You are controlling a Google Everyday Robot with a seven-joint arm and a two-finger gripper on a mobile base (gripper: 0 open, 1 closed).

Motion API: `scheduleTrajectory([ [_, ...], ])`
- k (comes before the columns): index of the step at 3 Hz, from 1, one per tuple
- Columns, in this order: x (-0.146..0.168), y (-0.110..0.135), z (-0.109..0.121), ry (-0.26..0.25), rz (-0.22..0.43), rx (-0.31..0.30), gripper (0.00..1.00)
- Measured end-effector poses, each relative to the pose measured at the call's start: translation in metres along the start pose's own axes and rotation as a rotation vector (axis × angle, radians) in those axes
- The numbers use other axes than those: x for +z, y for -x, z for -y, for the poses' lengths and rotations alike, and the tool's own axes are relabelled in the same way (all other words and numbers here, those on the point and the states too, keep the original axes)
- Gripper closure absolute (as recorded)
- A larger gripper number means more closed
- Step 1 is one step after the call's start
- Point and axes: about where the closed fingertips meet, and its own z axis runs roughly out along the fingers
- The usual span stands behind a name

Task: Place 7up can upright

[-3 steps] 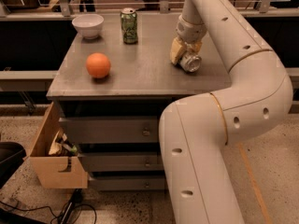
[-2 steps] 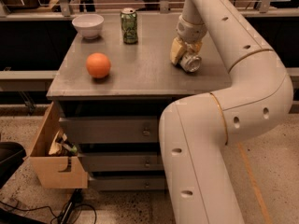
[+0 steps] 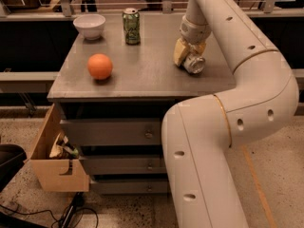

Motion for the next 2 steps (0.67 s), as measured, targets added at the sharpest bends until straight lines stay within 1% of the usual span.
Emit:
scheduleTrajectory([
  [1,-0.001,0.0,0.0,0.0,0.0,0.0,0.73],
  [2,-0.071,-0.004,0.037,-0.076,0.165,0.014,0.93],
])
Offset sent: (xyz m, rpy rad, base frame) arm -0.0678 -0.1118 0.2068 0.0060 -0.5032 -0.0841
